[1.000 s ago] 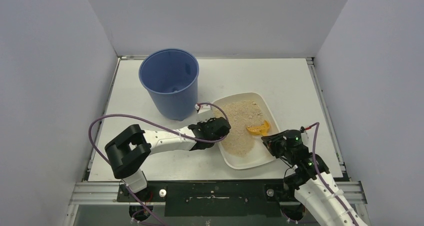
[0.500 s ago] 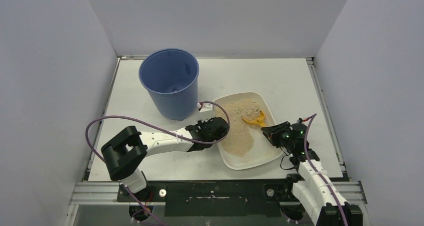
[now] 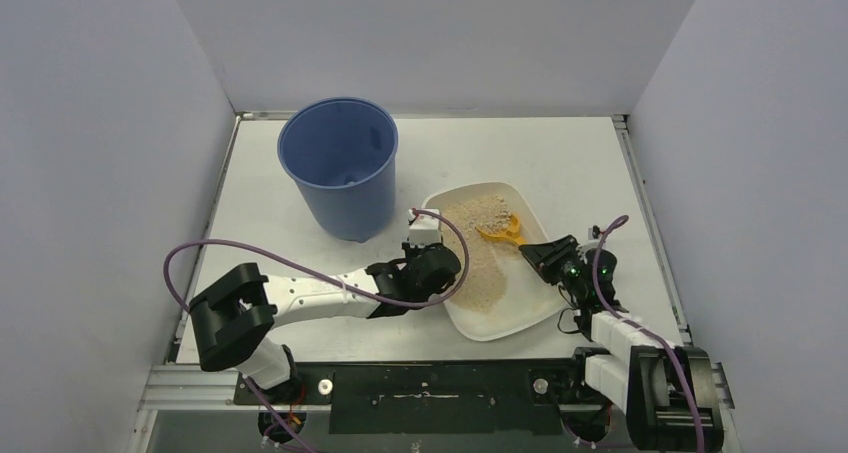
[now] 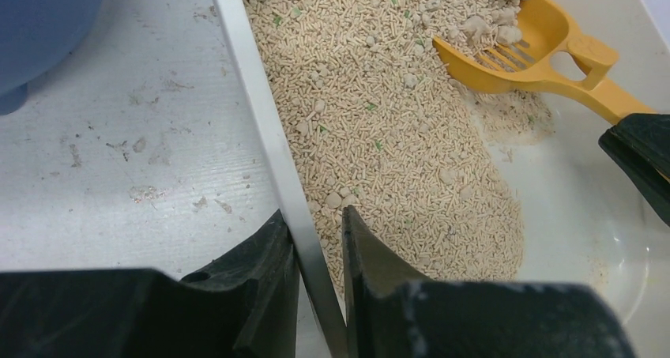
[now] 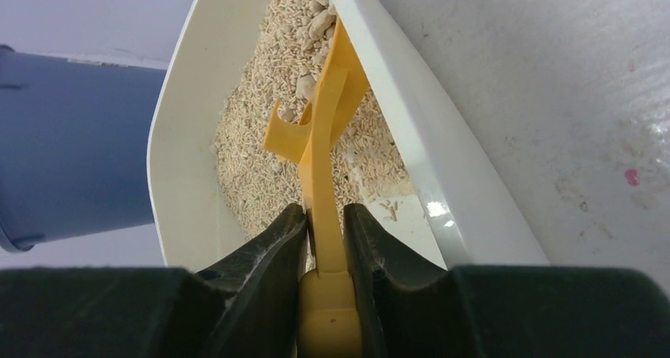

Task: Clean the litter box

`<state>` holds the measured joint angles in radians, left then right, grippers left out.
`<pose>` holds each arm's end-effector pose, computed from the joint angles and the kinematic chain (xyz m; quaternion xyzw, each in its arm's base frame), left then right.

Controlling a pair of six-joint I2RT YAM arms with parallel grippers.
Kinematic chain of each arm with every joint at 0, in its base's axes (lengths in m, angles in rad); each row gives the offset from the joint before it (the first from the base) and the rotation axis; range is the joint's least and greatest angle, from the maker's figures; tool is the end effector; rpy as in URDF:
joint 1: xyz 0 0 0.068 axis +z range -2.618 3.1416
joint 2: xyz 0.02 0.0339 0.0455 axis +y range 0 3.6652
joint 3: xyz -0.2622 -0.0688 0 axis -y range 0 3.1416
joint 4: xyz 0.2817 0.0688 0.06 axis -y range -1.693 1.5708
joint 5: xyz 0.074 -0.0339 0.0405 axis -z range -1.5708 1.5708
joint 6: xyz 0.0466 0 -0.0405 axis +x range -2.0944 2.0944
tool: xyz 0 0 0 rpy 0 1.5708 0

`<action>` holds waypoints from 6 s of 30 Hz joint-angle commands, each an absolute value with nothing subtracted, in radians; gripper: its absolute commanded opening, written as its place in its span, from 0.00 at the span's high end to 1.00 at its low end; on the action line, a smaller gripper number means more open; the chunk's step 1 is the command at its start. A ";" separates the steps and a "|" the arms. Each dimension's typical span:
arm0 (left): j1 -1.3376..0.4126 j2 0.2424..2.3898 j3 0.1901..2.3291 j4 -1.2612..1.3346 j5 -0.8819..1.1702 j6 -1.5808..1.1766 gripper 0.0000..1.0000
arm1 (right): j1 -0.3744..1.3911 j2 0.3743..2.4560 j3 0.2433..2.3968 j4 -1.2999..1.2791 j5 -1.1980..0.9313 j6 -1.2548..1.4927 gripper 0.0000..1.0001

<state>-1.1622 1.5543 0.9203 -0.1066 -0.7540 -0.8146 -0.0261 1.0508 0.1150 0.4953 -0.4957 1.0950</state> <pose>0.1715 -0.3157 0.1843 0.0009 0.8637 -0.1279 0.4876 0.2096 0.0167 0.1008 0.3240 0.7633 0.4427 0.3412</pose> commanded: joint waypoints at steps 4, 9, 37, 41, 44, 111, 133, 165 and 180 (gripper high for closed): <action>-1.238 1.455 0.910 -0.024 -0.690 -0.577 1.00 | -0.098 1.175 0.020 0.784 -0.480 0.958 1.00; -1.236 1.461 0.921 -0.054 -0.732 -0.612 1.00 | -0.113 1.255 -0.034 1.014 -0.593 0.971 1.00; -1.082 1.482 0.848 -0.092 -0.698 -0.817 1.00 | -0.184 0.986 -0.161 1.011 -0.855 1.058 1.00; -1.064 1.490 0.848 -0.098 -0.678 -0.823 1.00 | -0.190 0.975 -0.170 1.018 -0.887 1.092 1.00; -1.060 1.492 0.851 -0.094 -0.669 -0.813 0.88 | -0.190 0.955 -0.170 1.033 -0.904 1.120 1.00; -0.957 1.114 1.221 -0.483 -0.271 -0.422 0.18 | -0.106 0.623 -0.131 0.853 -1.016 1.594 1.00; -0.936 1.139 1.242 -0.477 -0.255 -0.374 0.16 | -0.126 0.584 -0.157 0.925 -1.014 1.675 1.00; -0.925 1.006 1.215 -0.469 -0.420 -0.266 0.15 | -0.127 0.663 0.033 0.701 -1.005 1.459 1.00; -0.923 0.688 0.997 -0.244 -0.683 -0.170 0.11 | 0.052 0.909 0.473 0.599 -0.842 1.351 1.00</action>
